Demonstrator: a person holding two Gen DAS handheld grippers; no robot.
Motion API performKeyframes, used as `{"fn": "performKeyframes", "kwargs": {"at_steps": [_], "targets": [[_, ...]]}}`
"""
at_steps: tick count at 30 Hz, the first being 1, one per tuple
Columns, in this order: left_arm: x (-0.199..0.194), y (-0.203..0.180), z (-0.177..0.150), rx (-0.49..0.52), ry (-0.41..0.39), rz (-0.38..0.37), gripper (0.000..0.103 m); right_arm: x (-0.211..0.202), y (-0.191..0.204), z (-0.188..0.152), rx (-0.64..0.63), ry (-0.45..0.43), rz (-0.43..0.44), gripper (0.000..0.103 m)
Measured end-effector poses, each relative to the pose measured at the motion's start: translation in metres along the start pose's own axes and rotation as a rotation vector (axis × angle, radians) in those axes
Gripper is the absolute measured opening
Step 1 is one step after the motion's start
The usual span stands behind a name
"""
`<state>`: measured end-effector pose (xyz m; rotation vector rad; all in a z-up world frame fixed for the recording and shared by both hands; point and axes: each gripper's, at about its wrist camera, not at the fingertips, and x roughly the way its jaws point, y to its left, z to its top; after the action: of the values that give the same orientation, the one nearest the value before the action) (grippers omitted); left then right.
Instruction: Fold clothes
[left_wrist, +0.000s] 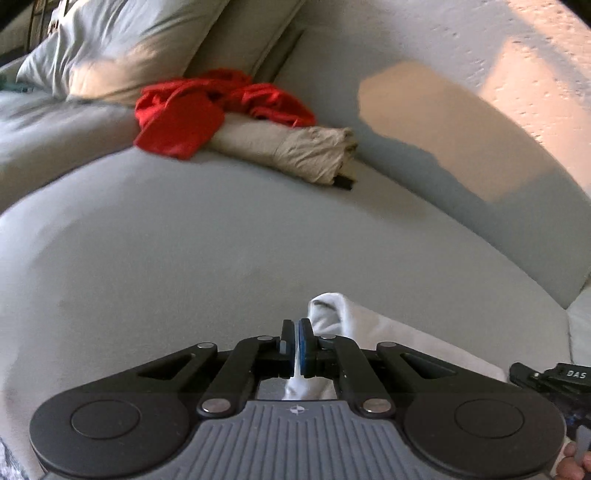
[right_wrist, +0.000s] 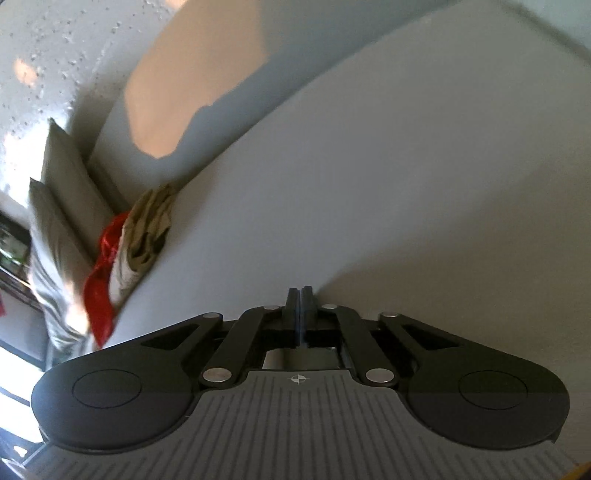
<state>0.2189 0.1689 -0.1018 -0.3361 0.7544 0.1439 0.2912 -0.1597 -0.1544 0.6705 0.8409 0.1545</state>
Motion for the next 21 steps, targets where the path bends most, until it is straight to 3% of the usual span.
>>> {"fn": "performKeyframes", "kwargs": {"at_steps": [1,4,7,8,10,12,13,16,17,19,21], "targets": [[-0.010,-0.004,0.000,0.023,-0.012,-0.017,0.002,-0.009,0.000,-0.001,-0.019,-0.017,-0.006,0.010],[-0.037,-0.017,-0.007,0.106,-0.032,-0.130,0.003,-0.037,0.008,-0.006,-0.050,-0.010,0.041,0.011],[-0.044,-0.029,-0.022,0.183,0.030,-0.246,0.005,-0.050,0.029,-0.018,-0.124,0.038,0.131,0.011],[-0.039,-0.033,-0.027,0.204,0.058,-0.245,0.005,-0.049,0.039,-0.026,-0.166,0.073,0.164,0.011],[-0.024,-0.036,-0.035,0.237,0.103,-0.173,0.005,-0.039,0.054,-0.038,-0.247,0.134,0.196,0.011],[-0.018,-0.030,-0.034,0.210,0.111,-0.147,0.009,-0.022,0.062,-0.048,-0.309,0.153,0.121,0.010],[-0.014,-0.026,-0.034,0.197,0.115,-0.134,0.009,-0.015,0.064,-0.050,-0.326,0.147,0.068,0.000],[-0.014,-0.020,-0.032,0.175,0.114,-0.135,0.009,-0.022,0.026,-0.041,-0.179,0.032,-0.006,0.000],[-0.015,-0.020,-0.032,0.175,0.110,-0.137,0.009,-0.028,0.016,-0.035,-0.140,-0.010,-0.108,0.000],[-0.024,-0.022,-0.032,0.205,0.081,-0.123,0.008,-0.039,0.009,-0.029,-0.129,-0.024,-0.146,0.000],[-0.038,-0.027,-0.033,0.236,0.052,-0.129,0.007,-0.050,0.002,-0.024,-0.117,-0.038,-0.184,0.010]]}}
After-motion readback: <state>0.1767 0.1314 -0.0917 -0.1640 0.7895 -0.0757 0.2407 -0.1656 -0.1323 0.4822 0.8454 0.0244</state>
